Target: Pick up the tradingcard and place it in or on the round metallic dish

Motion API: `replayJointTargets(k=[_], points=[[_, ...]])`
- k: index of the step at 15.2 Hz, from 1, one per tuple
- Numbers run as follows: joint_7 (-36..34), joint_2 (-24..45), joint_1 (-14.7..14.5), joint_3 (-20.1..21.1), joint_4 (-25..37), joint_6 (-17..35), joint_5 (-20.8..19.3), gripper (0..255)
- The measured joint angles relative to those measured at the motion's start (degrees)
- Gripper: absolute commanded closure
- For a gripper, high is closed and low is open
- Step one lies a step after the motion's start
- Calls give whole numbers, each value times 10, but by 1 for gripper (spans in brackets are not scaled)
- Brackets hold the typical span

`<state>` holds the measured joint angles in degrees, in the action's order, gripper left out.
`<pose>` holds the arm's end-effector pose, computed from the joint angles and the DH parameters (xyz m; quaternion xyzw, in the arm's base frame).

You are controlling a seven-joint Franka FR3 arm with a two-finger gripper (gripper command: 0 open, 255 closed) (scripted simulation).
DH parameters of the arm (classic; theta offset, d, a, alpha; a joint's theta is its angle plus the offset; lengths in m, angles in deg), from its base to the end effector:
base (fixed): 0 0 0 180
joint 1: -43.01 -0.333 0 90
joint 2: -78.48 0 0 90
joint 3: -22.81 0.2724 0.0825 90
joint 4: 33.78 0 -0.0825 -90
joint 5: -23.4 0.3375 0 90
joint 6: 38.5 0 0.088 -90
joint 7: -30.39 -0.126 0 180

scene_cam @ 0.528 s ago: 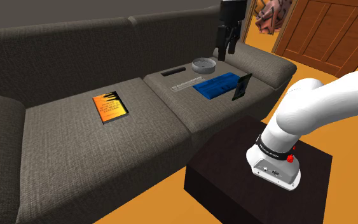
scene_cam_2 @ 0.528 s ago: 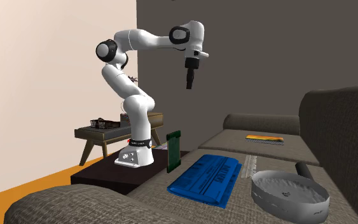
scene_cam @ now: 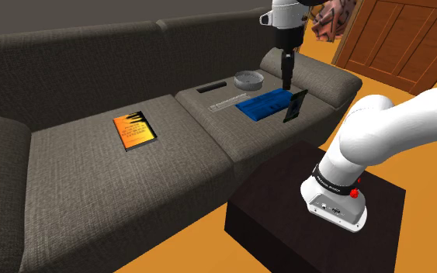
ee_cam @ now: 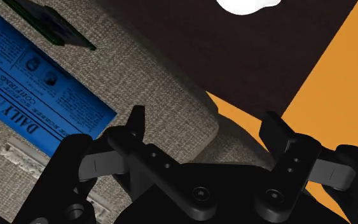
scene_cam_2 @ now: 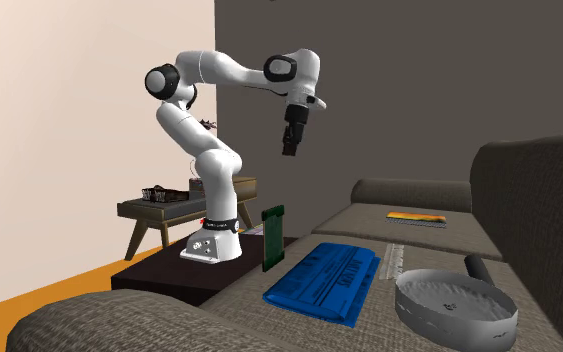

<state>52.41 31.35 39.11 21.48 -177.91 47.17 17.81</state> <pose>0.2636 -0.0016 0.4791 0.9703 0.2173 -0.1040 0.0234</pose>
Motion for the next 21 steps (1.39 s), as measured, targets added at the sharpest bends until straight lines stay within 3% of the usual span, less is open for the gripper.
replayJointTargets(k=[8, 14, 21], points=[[246, -3, -23, -76, -92, 82, -184, 0], [402, 27, -24, -142, -136, 185, -330, 0], [414, 57, -6, -182, -171, 259, -389, 0]])
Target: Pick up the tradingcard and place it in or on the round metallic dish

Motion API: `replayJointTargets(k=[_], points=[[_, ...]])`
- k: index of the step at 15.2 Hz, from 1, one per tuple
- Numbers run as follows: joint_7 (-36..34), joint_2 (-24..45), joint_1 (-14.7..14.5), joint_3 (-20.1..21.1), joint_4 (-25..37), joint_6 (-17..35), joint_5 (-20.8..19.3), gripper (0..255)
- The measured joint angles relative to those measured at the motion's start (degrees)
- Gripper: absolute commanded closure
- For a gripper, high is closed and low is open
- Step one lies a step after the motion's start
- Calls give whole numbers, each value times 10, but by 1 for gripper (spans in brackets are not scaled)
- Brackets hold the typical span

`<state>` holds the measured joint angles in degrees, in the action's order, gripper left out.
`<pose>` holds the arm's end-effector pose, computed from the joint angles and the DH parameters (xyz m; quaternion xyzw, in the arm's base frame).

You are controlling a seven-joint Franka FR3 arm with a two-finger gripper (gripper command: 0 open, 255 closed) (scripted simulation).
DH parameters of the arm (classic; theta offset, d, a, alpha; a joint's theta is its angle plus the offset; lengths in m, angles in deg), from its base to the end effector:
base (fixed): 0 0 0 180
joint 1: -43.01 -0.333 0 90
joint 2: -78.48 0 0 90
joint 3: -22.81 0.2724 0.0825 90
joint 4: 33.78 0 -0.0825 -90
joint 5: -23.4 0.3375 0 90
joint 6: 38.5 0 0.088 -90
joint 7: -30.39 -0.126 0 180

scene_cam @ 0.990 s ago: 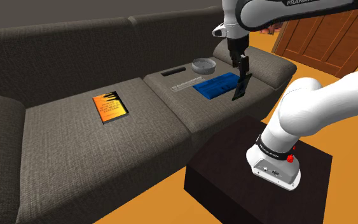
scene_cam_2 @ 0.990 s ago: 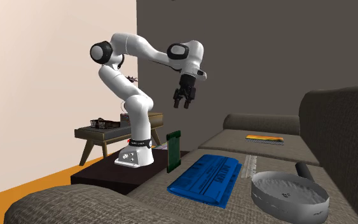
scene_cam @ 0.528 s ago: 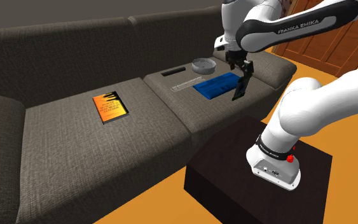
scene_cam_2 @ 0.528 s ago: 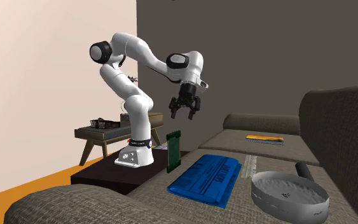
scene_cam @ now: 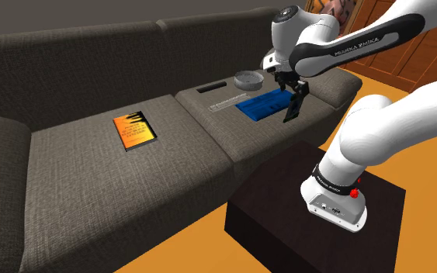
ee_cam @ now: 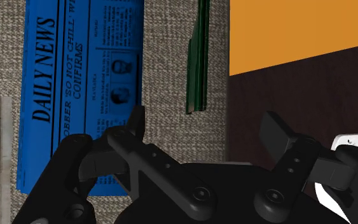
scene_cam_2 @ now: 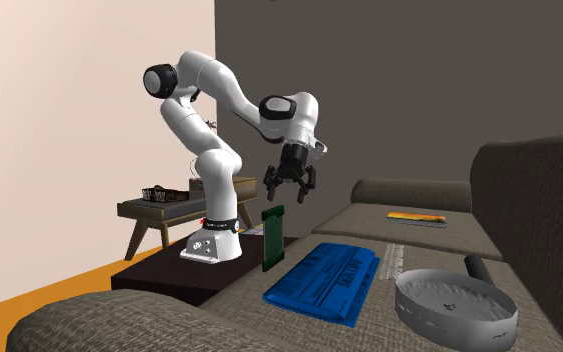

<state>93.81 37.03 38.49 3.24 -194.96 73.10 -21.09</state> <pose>0.2812 -0.1191 0.3571 0.7750 0.5841 -0.1882 0.1510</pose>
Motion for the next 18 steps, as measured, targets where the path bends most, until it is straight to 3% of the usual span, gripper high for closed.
replayJointTargets(k=[7, 8, 18], points=[[-3, 8, 4, -8, -6, 15, -10, 0], [-3, 8, 4, -8, -6, 15, -10, 255], [-3, 8, 4, -8, -6, 15, -10, 255]])
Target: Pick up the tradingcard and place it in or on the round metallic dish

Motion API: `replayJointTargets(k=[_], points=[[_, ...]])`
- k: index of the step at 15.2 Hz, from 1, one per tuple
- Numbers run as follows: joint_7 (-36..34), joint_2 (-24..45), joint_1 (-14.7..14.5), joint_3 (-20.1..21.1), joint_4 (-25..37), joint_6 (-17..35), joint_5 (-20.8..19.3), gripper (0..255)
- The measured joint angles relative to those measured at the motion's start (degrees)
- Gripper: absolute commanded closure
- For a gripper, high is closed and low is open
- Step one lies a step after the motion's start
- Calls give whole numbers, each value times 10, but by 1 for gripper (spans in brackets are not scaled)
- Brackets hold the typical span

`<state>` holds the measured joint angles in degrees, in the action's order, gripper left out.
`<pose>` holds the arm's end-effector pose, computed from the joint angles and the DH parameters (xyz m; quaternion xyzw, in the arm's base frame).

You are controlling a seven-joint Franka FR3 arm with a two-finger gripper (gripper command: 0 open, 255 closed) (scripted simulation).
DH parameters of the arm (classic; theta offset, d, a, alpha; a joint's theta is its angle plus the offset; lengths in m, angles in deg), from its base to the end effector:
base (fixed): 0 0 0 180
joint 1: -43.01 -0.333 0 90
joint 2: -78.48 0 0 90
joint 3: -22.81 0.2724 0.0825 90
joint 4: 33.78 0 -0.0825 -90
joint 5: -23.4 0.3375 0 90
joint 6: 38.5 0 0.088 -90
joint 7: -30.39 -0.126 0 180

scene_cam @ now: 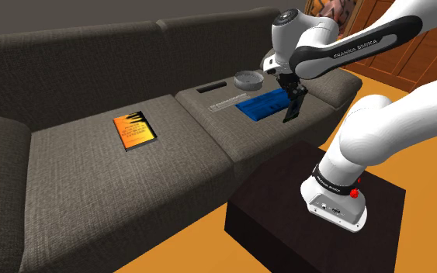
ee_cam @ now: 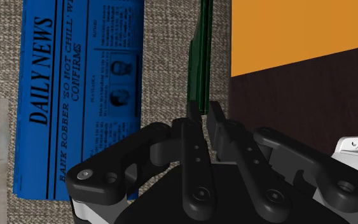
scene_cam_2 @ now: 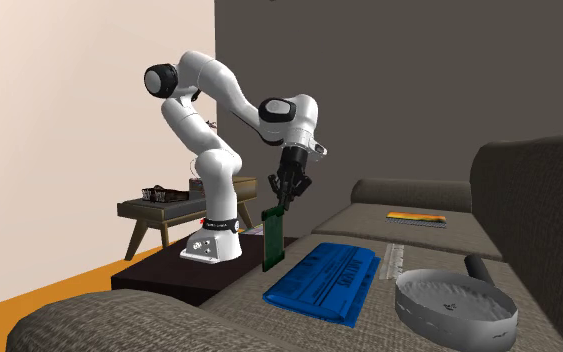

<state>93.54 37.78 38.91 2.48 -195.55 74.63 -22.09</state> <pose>0.2811 -0.1225 0.3503 0.7748 0.5844 -0.1877 0.1515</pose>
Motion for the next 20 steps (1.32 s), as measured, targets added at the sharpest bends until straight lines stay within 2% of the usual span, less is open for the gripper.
replayJointTargets(k=[20], points=[[73, -57, -13, 46, 104, -146, 61, 255]])
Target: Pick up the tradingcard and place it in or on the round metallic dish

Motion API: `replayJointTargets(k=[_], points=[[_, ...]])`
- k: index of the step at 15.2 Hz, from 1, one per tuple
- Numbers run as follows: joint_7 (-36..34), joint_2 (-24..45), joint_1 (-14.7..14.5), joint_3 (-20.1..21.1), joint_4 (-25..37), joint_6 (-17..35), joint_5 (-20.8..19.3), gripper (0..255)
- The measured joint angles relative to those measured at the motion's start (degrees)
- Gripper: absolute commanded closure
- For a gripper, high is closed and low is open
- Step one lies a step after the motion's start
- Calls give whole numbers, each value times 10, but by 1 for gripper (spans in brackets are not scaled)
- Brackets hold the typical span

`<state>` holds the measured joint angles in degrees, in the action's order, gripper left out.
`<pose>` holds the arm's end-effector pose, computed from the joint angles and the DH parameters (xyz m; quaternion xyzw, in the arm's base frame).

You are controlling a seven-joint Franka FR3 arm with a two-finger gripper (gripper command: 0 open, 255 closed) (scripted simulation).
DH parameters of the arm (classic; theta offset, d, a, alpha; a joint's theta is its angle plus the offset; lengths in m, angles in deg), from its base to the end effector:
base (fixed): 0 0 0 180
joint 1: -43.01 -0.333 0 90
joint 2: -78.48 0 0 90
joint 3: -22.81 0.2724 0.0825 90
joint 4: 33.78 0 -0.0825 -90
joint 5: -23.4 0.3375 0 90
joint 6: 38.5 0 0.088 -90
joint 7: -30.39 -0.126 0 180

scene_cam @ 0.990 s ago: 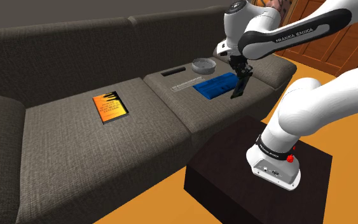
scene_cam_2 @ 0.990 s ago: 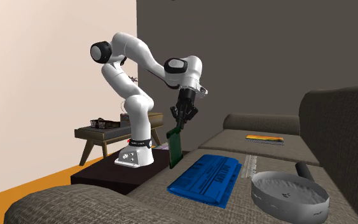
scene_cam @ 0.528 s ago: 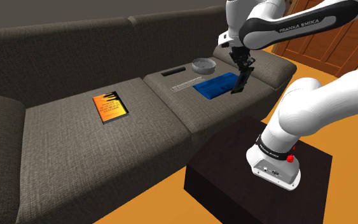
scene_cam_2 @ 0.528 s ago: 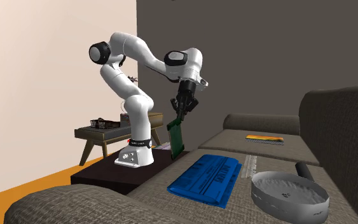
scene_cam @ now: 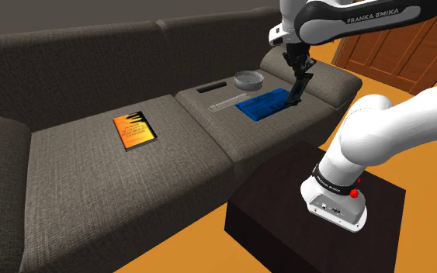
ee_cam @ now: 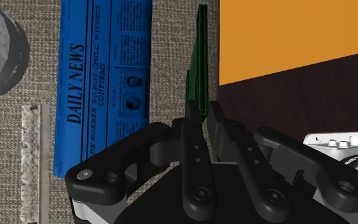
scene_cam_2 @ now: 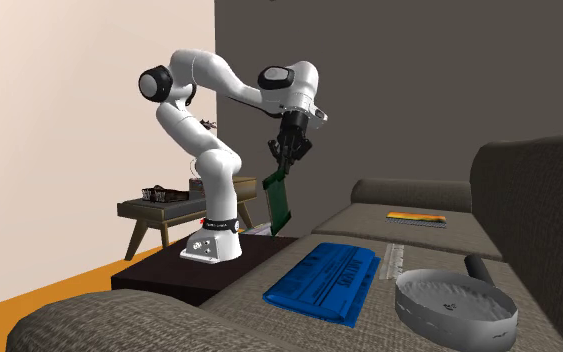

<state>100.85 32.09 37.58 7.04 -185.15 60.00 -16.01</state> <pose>0.2787 -0.1216 0.4406 0.7749 0.5843 -0.1879 0.1513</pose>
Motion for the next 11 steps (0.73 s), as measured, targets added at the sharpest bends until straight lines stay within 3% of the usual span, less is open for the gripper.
replayJointTargets(k=[6, 11], points=[[18, 7, -3, 6, 41, -29, 9, 255], [34, 119, -14, -24, 134, 4, 10, 255]])
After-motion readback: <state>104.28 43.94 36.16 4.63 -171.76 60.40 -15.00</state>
